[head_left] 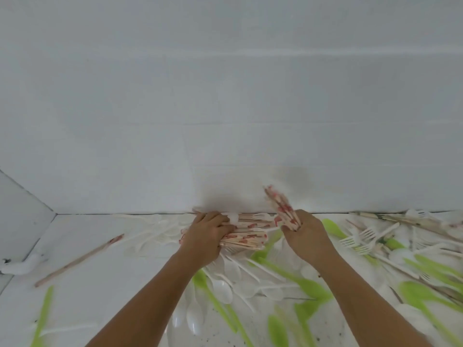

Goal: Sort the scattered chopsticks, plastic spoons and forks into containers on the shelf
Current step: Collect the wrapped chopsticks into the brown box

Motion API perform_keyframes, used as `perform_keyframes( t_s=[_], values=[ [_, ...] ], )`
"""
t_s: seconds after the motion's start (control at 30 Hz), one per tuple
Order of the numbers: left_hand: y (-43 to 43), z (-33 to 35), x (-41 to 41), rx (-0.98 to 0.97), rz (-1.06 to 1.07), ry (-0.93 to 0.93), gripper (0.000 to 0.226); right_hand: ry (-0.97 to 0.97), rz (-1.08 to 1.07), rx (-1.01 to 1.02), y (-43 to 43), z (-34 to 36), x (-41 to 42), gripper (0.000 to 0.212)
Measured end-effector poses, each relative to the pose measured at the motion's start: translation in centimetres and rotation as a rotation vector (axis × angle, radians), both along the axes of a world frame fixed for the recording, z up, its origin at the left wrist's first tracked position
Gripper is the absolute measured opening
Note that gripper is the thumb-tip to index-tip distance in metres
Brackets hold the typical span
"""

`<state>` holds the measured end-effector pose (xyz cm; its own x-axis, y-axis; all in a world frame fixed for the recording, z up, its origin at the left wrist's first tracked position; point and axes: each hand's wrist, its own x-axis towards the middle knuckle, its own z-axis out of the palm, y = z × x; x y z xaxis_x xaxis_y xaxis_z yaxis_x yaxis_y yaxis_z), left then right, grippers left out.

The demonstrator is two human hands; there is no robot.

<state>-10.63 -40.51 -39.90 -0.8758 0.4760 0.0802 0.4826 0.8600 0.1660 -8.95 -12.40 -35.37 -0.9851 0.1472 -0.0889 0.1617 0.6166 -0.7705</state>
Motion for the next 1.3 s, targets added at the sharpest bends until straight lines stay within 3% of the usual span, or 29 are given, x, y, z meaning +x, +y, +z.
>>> perform_keyframes(
  t_s=[0.2,0.43,0.63,0.8,0.9,1.0,1.17,1.3],
  values=[
    [0.2,-1.9,-0.5,0.069,-0.022,0.101,0.024,0.041,0.444,0.343,-3.8,-0.9,-5.7,0.013],
    [-2.6,-0.3,0.5,0.232,-0.038,0.175,0.029,-0.085,0.678,0.448,-5.3,-1.8,-8.0,0.015],
    [-4.4,3.4,0.3,0.457,-0.023,0.190,0.047,-0.069,0.665,0.571,-4.4,-2.8,-7.0,0.015],
    [-4.0,5.0,-0.2,0.782,0.294,0.143,0.044,-0.072,0.539,0.433,-1.1,-2.1,-4.8,0.013],
    [-2.1,5.3,-1.2,0.723,0.336,0.065,0.022,-0.090,0.541,0.459,0.9,-2.2,-2.3,0.025],
    [0.7,4.9,-2.7,0.574,0.247,0.042,0.016,-0.089,0.576,0.520,1.9,-2.7,0.4,0.035],
    [6.2,2.5,-4.7,0.121,0.141,-0.130,0.038,-0.089,0.584,0.593,3.5,-2.9,2.5,0.036],
    [7.2,0.8,-4.6,0.012,0.112,-0.152,0.051,-0.106,0.555,0.585,5.3,-2.7,2.9,0.033]
  ],
)
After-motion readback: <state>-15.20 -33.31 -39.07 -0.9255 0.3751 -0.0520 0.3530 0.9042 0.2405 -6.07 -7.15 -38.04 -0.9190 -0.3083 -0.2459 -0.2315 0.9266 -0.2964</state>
